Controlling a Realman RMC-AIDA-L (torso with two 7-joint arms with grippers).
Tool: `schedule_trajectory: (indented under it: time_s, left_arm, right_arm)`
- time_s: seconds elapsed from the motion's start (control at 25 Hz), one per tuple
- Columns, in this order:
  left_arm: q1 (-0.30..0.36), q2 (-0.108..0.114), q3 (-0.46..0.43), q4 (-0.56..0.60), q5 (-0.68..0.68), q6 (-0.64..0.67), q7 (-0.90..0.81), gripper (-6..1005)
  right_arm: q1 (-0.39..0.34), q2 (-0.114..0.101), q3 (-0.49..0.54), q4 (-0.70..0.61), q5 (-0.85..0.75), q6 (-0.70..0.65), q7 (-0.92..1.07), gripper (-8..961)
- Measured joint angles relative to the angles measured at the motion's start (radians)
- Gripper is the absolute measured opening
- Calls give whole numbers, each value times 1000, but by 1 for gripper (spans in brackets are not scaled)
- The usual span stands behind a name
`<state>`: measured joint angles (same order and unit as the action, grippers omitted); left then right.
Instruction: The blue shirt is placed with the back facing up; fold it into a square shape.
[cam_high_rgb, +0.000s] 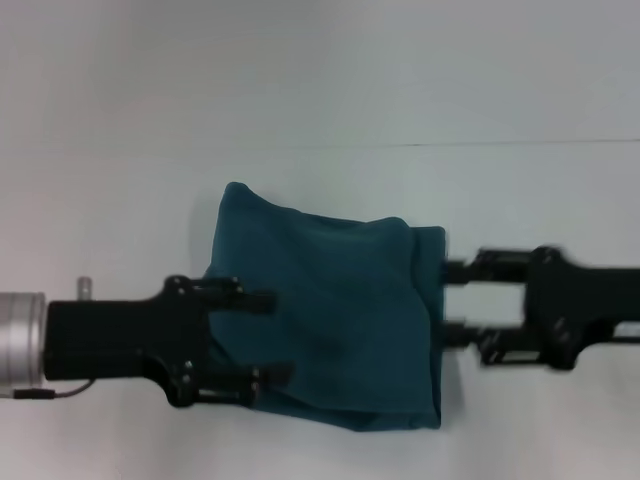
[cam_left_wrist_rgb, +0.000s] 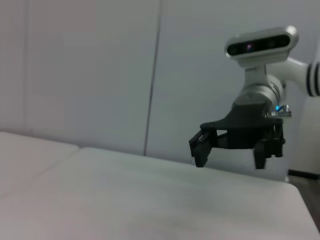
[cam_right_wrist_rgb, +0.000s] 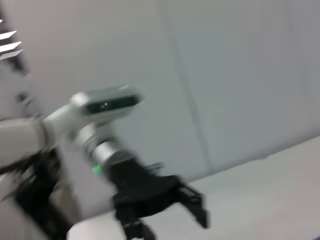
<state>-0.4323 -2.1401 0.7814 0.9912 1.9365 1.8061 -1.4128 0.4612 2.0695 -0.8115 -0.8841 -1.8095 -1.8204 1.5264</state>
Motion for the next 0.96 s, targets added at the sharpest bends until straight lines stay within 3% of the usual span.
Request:
schedule_trajectory:
  time_s: [0.16,0.28,0.52,0.96]
  left_arm:
    - [-14,-3,31,-15,29,-11,50,785]
    - [-26,0,27,-24,30,-15,56,800]
    - [-30,2,14,-30,28,-20,58,807]
    - [-29,2,9,-36,30,-34,69,809]
  right_arm:
    - [38,19,-58,27,-83,58,-58,702]
    - [63,18,-76,56,-123,92,-81,842]
    - [75,18,-86,63,-154,106,-114,956]
    - [69,21,-89,65,-170,129,-116,950]
